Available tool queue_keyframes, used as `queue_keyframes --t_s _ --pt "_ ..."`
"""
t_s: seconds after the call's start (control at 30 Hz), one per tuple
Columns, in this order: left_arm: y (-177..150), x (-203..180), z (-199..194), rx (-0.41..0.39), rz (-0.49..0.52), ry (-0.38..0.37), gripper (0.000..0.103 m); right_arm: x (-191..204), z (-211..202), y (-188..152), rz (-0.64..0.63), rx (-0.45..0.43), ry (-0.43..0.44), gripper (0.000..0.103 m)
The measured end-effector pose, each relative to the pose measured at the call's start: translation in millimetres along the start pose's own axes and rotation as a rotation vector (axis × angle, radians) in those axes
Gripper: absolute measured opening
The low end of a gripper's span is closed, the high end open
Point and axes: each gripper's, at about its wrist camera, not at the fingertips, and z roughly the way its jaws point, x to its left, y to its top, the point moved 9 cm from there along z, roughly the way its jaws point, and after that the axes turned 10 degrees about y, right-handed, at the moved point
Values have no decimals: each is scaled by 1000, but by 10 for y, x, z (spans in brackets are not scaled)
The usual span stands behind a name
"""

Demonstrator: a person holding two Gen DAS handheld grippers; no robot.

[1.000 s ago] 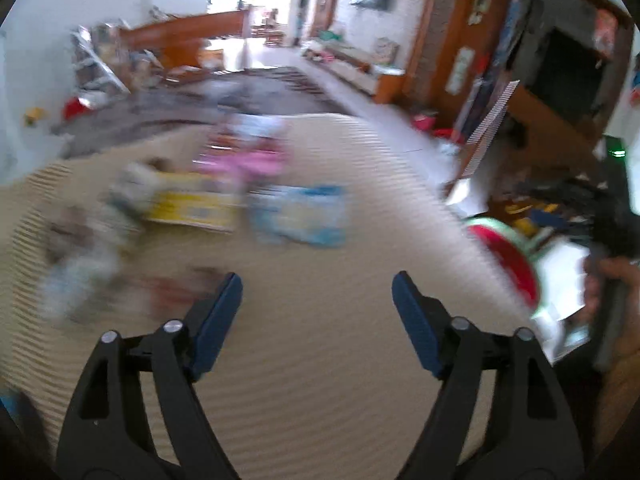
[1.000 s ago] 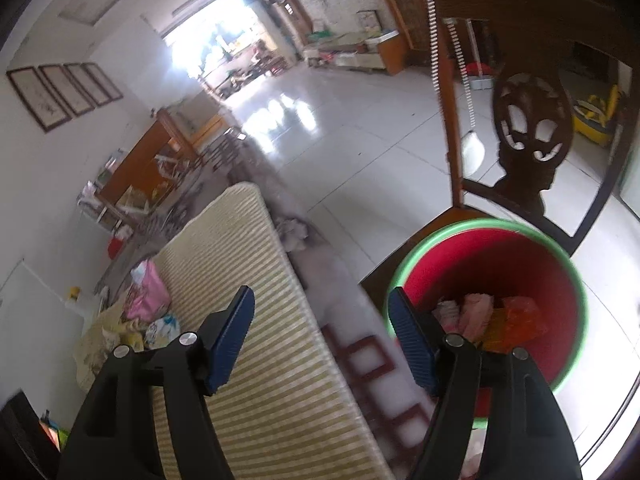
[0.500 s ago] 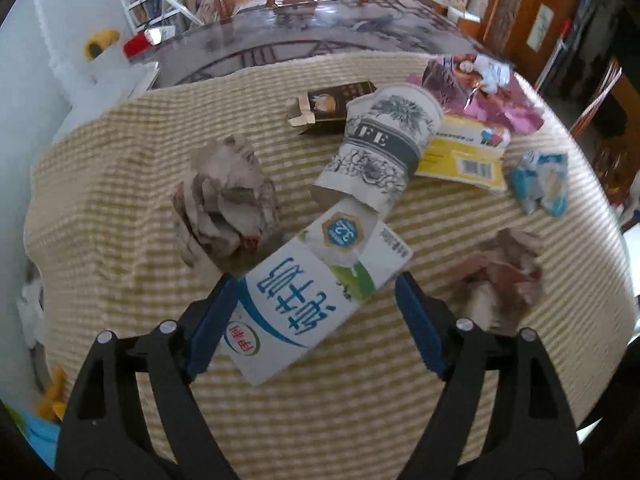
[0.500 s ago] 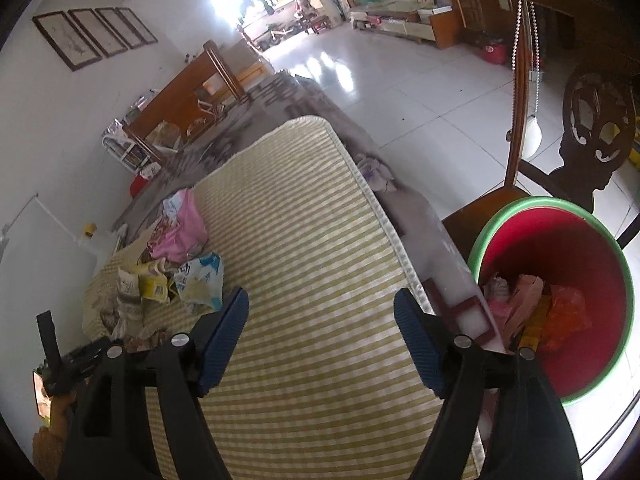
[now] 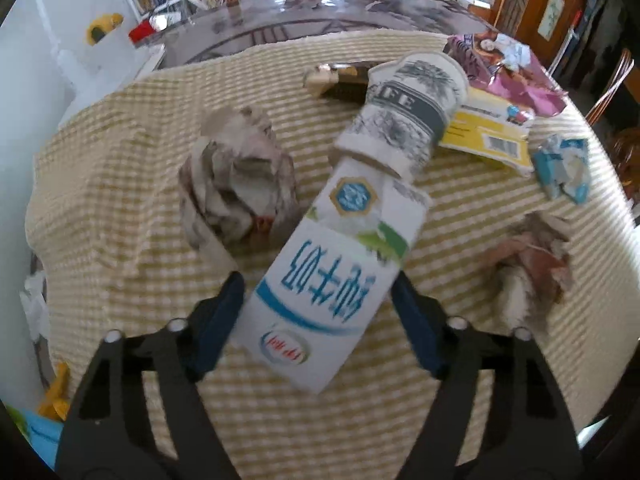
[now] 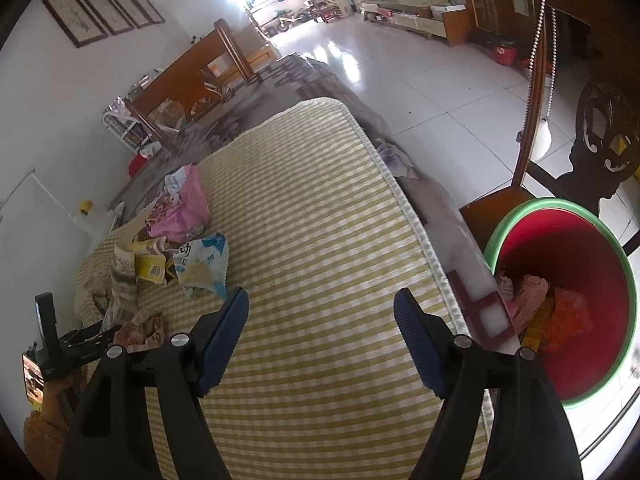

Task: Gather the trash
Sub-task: 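Grasp the white milk carton with the left tool, then grasp the white-and-black paper cup with the right tool while the left tool holds the carton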

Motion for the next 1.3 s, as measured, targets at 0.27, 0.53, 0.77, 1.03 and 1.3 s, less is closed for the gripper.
queue_keyframes --t_s 0.27,0.53,0.77,1.03,1.3 --pt "-165 -194 -208 5 -28 -41 59 35 -6 -34 7 8 19 73" --pt "-93 -247 -103 -4 -25 0 65 15 -3 -44 19 15 19 73" --pt "-134 -279 -451 -67 -122 -71 54 74 49 -65 -3 30 18 73" --pt "-672 -581 -979 -140 -391 -323 54 303 100 -93 -82 16 29 73" --pt "-821 -740 -763 -49 -471 -396 53 884 390 -139 -58 80 191 74"
